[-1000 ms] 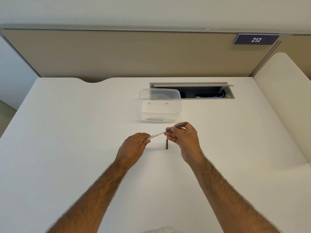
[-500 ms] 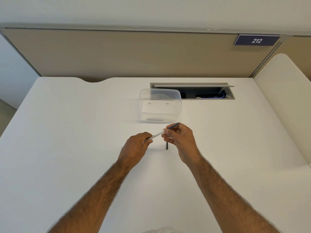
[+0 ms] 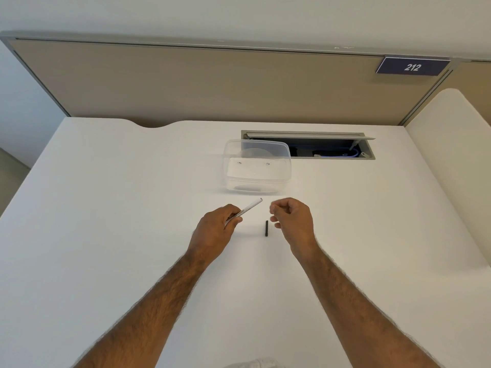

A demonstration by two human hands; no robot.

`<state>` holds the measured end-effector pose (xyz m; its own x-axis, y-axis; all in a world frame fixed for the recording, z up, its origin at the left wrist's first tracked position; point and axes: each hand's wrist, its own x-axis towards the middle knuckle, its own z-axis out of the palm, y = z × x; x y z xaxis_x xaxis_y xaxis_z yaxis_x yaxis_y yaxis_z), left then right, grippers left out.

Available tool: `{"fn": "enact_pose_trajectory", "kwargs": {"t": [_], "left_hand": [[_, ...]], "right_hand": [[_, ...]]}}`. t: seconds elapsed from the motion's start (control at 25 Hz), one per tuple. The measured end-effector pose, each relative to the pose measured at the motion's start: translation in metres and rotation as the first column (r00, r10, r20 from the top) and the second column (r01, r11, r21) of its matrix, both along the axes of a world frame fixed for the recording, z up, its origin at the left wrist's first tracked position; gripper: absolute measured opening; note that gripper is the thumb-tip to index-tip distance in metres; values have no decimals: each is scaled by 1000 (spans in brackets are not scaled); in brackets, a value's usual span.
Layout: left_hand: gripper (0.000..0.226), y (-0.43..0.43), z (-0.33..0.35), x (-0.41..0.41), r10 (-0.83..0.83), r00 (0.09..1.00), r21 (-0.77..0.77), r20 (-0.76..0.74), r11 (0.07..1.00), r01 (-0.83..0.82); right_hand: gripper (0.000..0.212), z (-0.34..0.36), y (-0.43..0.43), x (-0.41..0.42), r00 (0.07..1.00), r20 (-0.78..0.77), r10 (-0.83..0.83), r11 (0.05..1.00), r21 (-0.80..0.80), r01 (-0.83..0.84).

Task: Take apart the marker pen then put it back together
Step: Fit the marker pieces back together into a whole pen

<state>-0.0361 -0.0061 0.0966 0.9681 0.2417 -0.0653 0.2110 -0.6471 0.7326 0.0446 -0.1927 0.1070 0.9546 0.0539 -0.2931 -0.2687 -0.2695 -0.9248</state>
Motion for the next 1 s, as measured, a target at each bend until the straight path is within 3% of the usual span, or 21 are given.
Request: {"fn": "enact_pose_trajectory", "kwargs": {"t": [0.12,0.32,0.44,0.6,0.72,0.84,1.0], "left_hand": [[5,2,-2,-2,9,1000,18,-4,1000,-9],[5,5,-4,-5,12,1000,37,-8,999,-12],[5,10,-5,-6,25,1000,44,-7,999,-25],[6,15,-6,-6,38,999,41,-7,998,-38],[7,17,-7,-7,36,999,45,0,998,-36],[8,18,-8,-8,30,1000,60,-4,998,-30],[7,21,-12,-10,22,1000,79,-18,997,-20]], "right_hand": [[10,-24,-1,7,994,-5,107,864,-495,-95],[17,-45,17,5,931,-156,330,588,-738,-332],[13,-52,23,-1,932,-166,323,527,-786,-323],[11,-56,21,-2,944,-163,286,572,-762,-304],[15,-53,13,0,969,-123,215,708,-663,-241],[11,-37,3,1,993,-51,109,905,-409,-120],[11,-2,-5,3,998,47,36,996,-82,-32]]}}
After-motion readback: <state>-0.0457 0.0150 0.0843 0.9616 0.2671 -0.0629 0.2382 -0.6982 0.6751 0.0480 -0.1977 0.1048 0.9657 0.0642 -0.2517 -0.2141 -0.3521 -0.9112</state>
